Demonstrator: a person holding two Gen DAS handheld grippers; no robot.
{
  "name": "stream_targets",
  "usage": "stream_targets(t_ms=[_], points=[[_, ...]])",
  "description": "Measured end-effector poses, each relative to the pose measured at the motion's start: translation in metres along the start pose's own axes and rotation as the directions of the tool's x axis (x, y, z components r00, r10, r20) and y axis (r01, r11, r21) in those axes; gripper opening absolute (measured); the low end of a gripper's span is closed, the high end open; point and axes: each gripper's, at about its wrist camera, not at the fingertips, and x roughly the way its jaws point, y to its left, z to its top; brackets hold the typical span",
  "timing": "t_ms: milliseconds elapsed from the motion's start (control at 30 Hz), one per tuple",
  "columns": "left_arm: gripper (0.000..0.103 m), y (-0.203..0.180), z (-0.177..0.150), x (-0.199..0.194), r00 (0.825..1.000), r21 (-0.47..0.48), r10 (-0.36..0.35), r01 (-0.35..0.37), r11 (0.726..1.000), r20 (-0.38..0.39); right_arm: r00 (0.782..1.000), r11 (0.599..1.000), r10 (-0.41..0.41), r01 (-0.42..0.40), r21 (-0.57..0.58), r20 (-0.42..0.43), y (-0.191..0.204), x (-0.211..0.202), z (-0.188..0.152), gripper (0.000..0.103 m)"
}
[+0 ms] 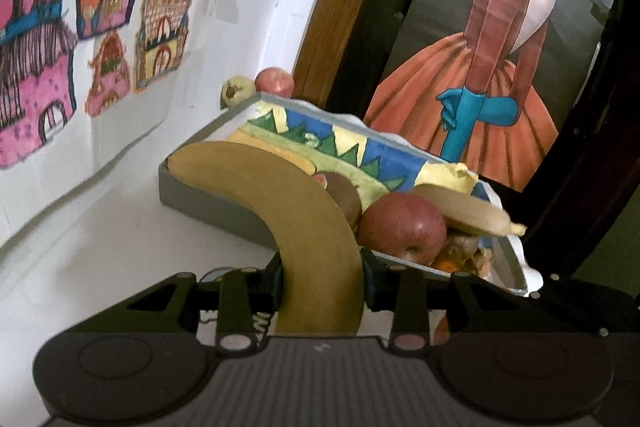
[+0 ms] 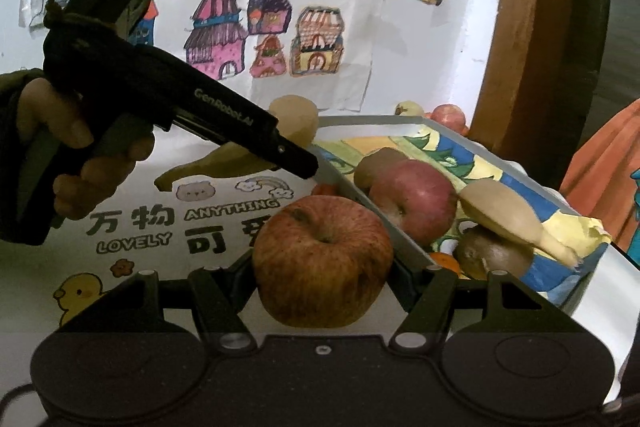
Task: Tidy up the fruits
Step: 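Lift and carry the banana with the left tool over the tray while the right tool carries the apple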
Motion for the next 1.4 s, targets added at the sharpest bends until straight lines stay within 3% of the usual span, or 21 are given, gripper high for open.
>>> stream_targets(t_ms=[233, 500, 767, 1400], points=[[0.040, -0.011, 0.022, -0.007, 0.997, 0.013, 0.009, -0.010, 1.000, 0.078, 0.997, 0.998, -0.005, 0.000, 0.070, 0.075, -0.027, -0.027, 0.018, 0.069], [0.040, -0.013, 0.044, 0.009, 0.986, -0.003, 0.051, -0.051, 0.999, 0.159, 0.976, 0.985, -0.142, 0.123, 0.121, 0.163, -0.072, -0.024, 0.053, 0.069], [0.040, 0.000, 0.047, 0.048, 0.989, -0.034, 0.095, -0.091, 0.995, 0.116, 0.971, 0.959, -0.217, 0.193, 0.207, 0.100, -0.107, 0.029, 0.063, 0.069], [0.040, 0.008, 0.044, 0.086, 0.992, -0.021, 0.109, -0.108, 0.994, 0.064, 0.982, 0.962, -0.183, 0.171, 0.212, 0.039, -0.117, 0.082, 0.061, 0.069]])
